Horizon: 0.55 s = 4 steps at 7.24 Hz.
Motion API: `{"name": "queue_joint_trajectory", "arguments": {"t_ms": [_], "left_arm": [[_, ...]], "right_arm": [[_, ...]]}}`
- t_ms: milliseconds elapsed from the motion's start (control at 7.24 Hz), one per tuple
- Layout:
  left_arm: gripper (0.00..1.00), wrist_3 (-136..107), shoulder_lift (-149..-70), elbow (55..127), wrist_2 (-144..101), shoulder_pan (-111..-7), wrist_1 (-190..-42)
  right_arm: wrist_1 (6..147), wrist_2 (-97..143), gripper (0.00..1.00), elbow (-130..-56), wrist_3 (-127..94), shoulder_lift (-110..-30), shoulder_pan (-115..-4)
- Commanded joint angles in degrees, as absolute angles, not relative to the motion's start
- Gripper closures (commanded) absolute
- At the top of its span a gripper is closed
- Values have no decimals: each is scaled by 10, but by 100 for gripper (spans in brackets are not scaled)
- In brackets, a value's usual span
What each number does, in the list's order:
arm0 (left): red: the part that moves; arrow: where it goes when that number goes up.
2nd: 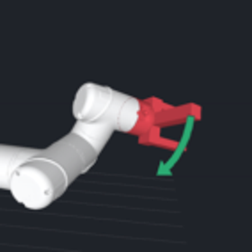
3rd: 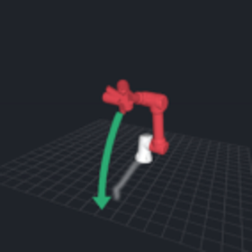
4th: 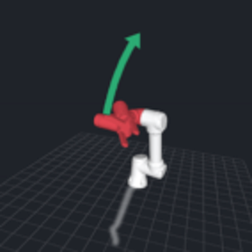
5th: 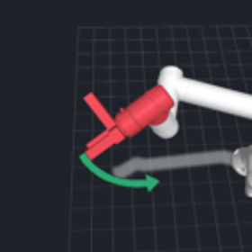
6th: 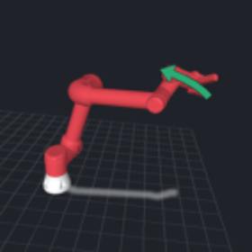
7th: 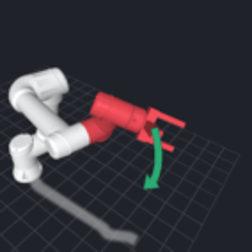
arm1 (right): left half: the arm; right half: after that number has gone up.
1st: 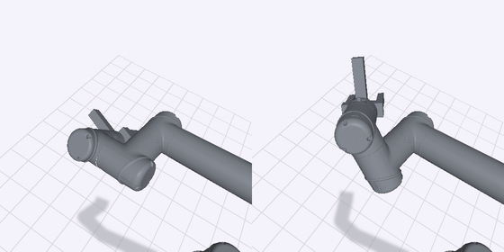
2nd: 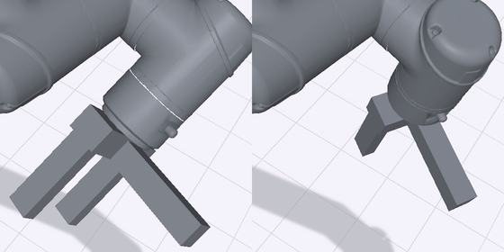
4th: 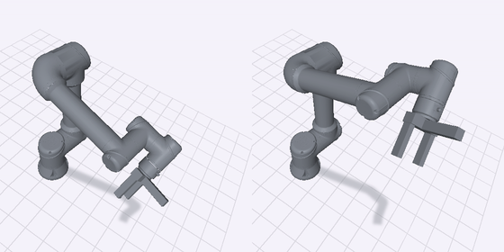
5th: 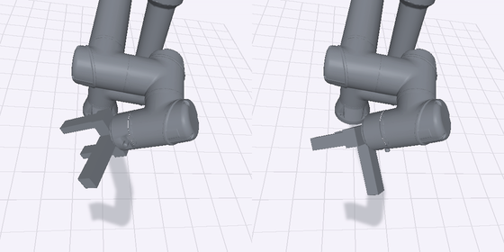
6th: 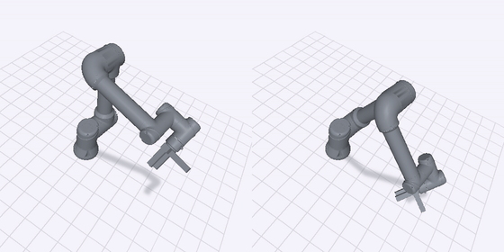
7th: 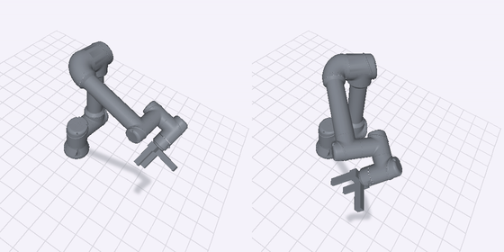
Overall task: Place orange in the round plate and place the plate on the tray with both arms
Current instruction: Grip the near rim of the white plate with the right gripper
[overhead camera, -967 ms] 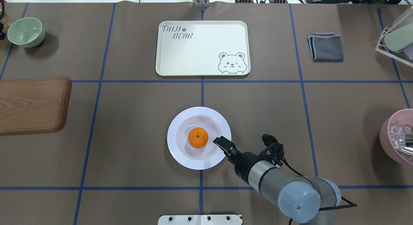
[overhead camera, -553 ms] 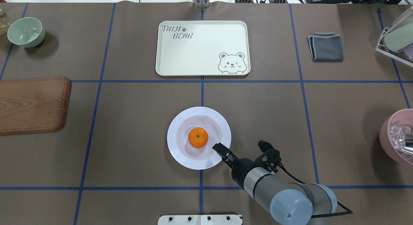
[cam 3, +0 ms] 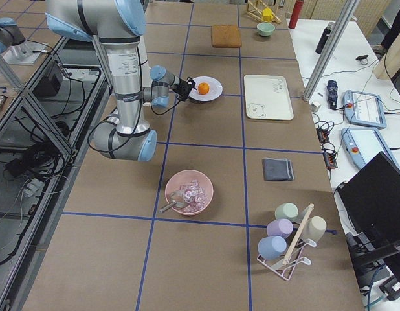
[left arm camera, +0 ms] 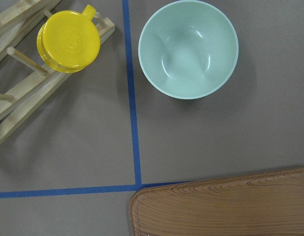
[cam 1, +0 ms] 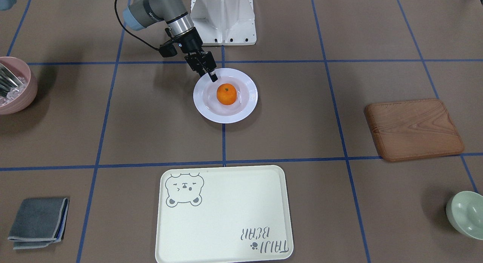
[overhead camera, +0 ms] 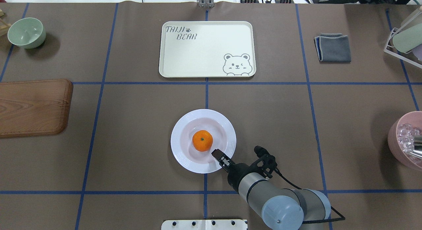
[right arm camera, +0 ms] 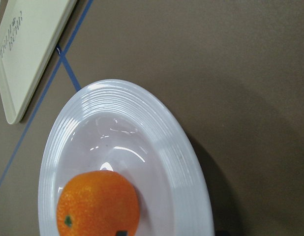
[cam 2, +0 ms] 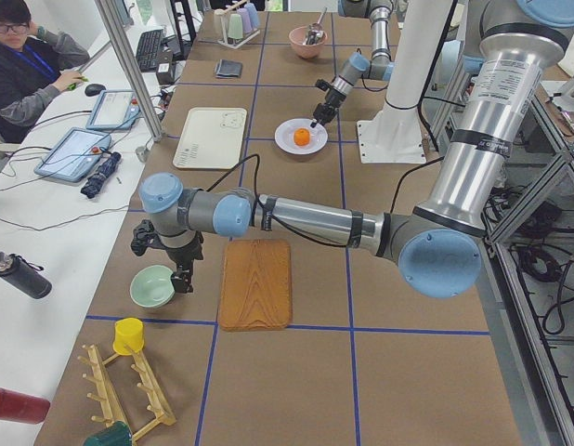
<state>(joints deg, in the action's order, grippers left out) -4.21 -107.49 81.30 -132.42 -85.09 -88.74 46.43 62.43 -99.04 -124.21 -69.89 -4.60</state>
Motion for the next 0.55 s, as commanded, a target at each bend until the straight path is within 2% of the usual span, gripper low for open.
{"name": "queue_joint_trajectory", "arguments": {"t_ms": [0, 138, 414], "left_arm": [[2, -42, -1074, 813, -1325, -852, -888], [2, -42, -1074, 814, -1325, -851, -889], [2, -42, -1067, 817, -1325, -851, -889]], "right_arm": [[463, 624, 59, -986, -1250, -698, -47], [463, 624, 97, -987, -1256, -698, -47], [461, 596, 100, -991, -1292, -697, -52]]}}
